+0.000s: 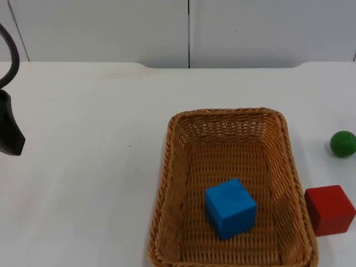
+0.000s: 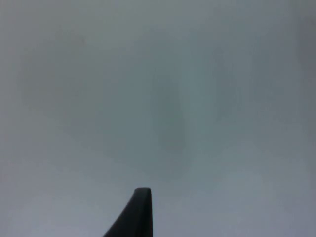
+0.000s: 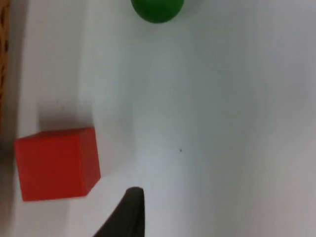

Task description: Place all geometric objects except the red cube into the basket.

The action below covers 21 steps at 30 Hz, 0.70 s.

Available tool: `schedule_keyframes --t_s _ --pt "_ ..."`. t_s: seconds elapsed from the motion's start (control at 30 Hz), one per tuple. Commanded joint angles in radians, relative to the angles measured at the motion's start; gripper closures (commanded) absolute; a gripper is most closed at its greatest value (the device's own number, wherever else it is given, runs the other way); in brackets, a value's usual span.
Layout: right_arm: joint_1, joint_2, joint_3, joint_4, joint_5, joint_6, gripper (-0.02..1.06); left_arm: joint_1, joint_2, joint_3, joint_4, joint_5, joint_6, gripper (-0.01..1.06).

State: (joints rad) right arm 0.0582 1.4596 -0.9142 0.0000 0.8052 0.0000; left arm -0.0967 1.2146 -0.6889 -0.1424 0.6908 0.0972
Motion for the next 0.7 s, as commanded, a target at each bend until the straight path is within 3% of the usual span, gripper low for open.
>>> schedule_keyframes --t_s 0.0,0.13,0.2,0.33,0.47,0.57,0.67 --pt "0.008 0.091 -0.046 0.014 -0.017 0.000 -0.01 0.004 -0.007 0.006 -0.003 -0.013 -0.004 0.00" --pt "0.080 0.209 -0.108 -0.006 -0.154 0.000 -0.01 0.004 -0.007 0.006 -0.003 -0.013 -0.004 0.00" --pt "0.086 0.223 -0.115 -0.009 -0.180 0.000 -0.01 0.004 -0.007 0.006 -0.003 -0.013 -0.004 0.00" --pt "0.128 0.330 -0.171 -0.028 -0.343 0.000 -0.01 0.004 -0.007 0.006 -0.003 -0.013 -0.004 0.00" --pt "0.128 0.416 -0.217 -0.028 -0.375 0.000 -0.01 0.004 -0.007 0.006 -0.003 -0.013 -0.004 0.00" --pt "0.125 0.485 -0.243 -0.084 -0.397 0.018 0.01 0.004 -0.007 0.006 -0.003 -0.013 -0.004 0.00" --pt "0.125 0.546 -0.245 -0.100 -0.464 0.022 0.04 0.004 -0.007 0.006 -0.003 -0.013 -0.004 0.00"
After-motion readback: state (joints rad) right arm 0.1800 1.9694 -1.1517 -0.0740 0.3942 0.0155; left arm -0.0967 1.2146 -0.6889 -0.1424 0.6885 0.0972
